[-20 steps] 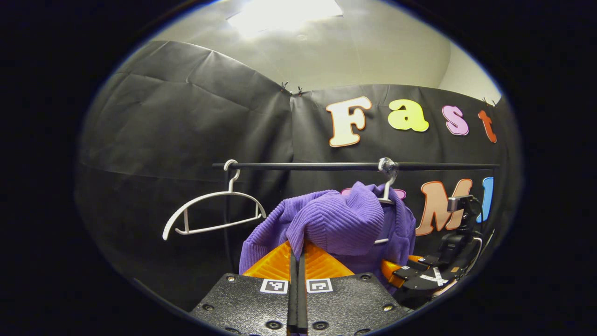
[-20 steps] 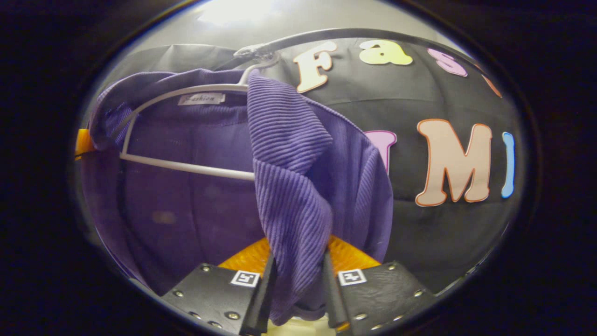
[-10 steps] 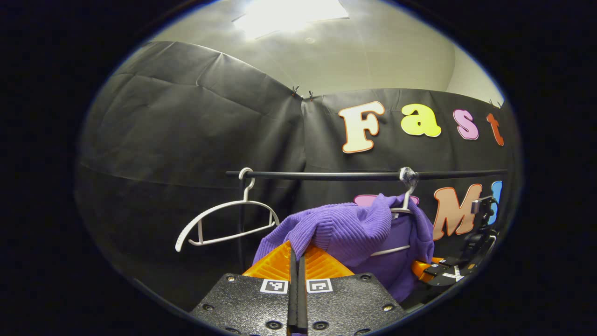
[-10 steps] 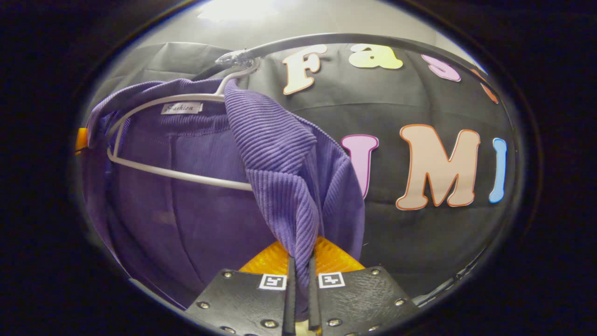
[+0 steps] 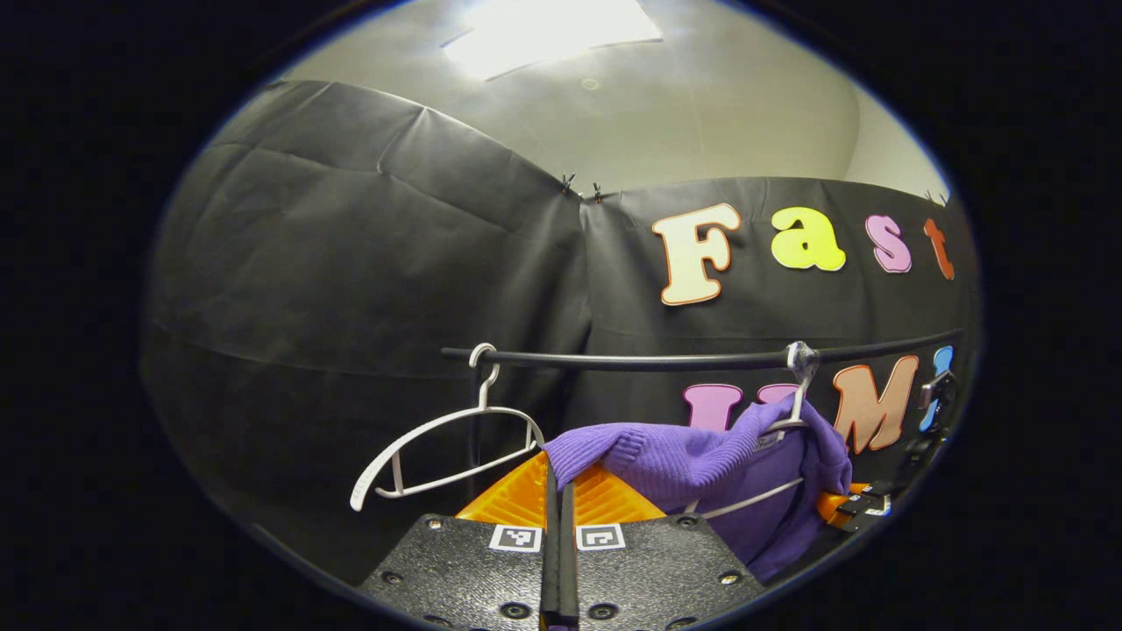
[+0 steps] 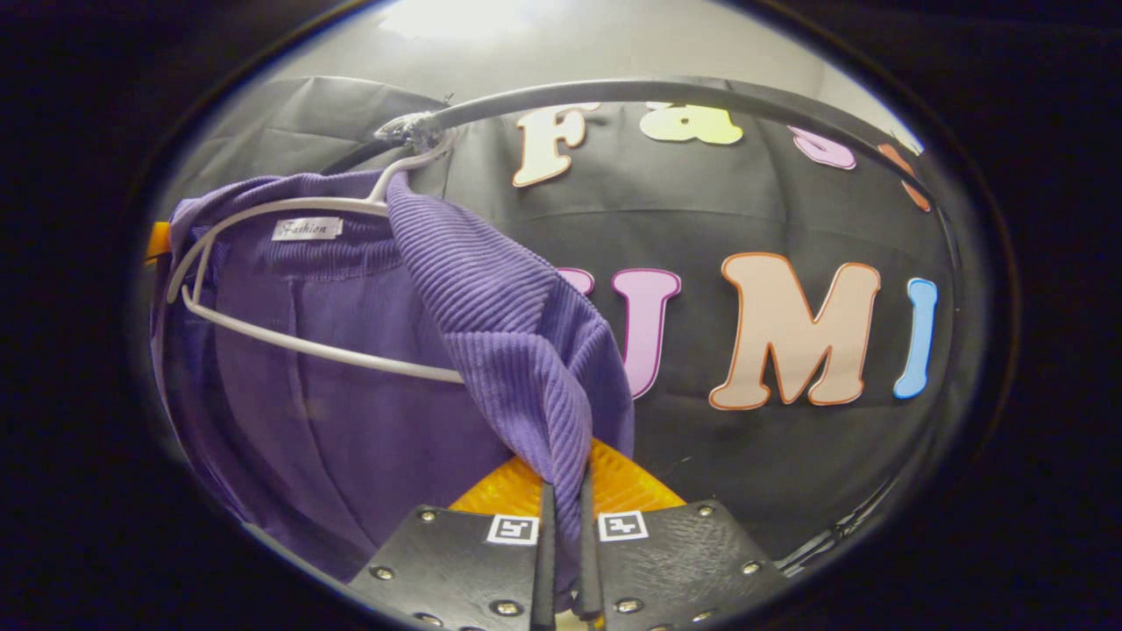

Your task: Grasp the clothes on the hanger with both hands and then place them into the laundry hamper below.

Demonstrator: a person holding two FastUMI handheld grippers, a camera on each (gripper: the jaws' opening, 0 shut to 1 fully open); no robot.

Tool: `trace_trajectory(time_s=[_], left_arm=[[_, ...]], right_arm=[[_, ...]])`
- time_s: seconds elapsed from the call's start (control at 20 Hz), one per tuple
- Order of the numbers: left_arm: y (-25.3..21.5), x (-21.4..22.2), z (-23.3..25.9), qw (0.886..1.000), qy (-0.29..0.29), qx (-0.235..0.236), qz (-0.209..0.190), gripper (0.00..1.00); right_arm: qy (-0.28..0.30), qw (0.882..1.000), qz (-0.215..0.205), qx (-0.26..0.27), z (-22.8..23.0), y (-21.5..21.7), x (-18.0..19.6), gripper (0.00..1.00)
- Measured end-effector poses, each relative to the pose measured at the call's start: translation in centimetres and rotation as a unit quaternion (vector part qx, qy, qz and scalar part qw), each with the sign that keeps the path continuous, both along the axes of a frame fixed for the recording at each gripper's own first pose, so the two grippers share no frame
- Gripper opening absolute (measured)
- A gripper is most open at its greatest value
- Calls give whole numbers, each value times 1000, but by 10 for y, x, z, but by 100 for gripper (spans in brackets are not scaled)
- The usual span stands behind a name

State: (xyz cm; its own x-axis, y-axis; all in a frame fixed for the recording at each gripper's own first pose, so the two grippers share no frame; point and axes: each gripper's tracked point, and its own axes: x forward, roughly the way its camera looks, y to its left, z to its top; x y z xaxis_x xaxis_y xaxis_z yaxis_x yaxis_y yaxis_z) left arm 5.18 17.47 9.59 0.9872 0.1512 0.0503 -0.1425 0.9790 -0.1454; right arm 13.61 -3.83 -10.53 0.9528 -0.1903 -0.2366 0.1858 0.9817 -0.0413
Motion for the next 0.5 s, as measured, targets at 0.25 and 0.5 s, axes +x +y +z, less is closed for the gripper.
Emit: trace_trajectory(time_s=[0.25,0.5], left_arm=[[12,15,0,1000,2,5,-5,0],[16,32,-6,1000,7,16,-13,0]], right_arm=[[-7,1000,-4,-7,5,-8,-4,11],[-18,1000,-21,-11,14,-20,-2,11]])
